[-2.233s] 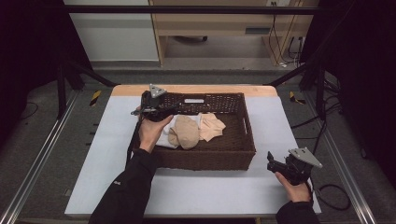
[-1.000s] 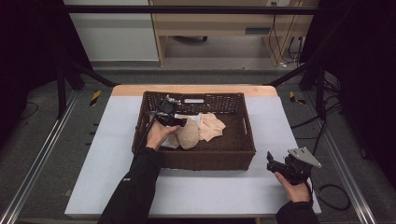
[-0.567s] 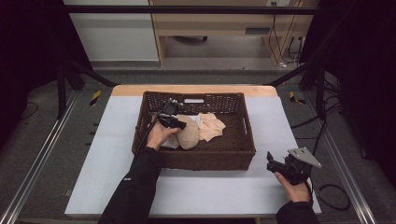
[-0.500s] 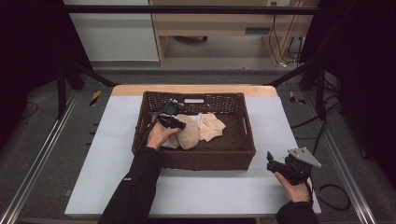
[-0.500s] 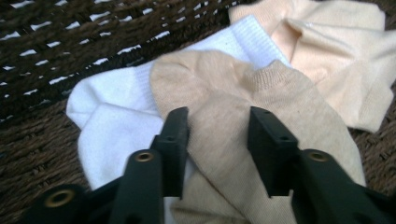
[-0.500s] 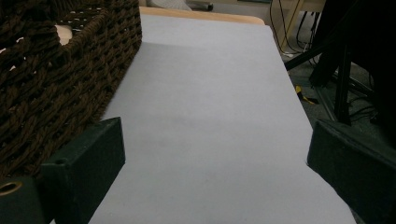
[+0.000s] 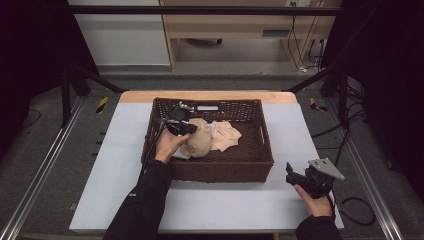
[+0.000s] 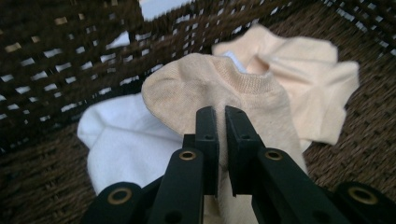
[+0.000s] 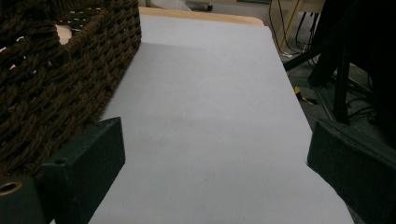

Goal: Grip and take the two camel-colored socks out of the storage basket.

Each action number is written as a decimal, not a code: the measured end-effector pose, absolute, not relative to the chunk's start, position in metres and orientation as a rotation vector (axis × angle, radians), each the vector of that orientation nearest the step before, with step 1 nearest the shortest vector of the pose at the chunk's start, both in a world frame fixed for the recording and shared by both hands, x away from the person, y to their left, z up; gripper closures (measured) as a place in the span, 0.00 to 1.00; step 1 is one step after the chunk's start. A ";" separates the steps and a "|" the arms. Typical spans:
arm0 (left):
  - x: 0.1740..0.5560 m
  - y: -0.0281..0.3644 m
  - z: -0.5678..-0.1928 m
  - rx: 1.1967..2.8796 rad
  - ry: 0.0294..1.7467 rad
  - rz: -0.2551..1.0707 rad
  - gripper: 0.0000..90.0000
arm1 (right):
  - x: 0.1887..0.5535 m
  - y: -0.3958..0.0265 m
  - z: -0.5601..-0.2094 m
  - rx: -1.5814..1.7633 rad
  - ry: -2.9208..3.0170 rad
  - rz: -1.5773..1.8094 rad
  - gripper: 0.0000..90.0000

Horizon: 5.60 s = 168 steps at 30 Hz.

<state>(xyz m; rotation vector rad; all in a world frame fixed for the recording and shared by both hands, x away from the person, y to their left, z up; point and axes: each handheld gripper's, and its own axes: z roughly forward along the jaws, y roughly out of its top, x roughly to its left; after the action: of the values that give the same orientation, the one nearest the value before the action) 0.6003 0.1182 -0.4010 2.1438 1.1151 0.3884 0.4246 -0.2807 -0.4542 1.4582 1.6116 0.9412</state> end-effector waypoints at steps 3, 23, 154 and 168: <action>0.595 0.119 -0.395 2.121 1.083 0.426 0.93 | 0.425 -0.281 -0.454 1.458 1.611 0.940 0.05; 0.555 0.130 -0.345 1.831 0.941 0.546 0.94 | 0.425 -0.280 -0.453 1.455 1.606 0.935 0.05; 0.397 0.204 -0.360 1.778 0.810 0.443 0.51 | 0.420 -0.285 -0.457 1.483 1.591 0.907 0.05; 0.455 0.185 -0.320 1.724 0.802 0.534 0.45 | 0.420 -0.286 -0.456 1.490 1.578 0.918 0.04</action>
<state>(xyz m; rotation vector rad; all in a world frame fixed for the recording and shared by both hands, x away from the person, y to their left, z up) 0.4550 0.1848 -0.3201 1.7244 0.8024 0.5338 0.4203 -0.2858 -0.4562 1.4900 1.5778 0.9180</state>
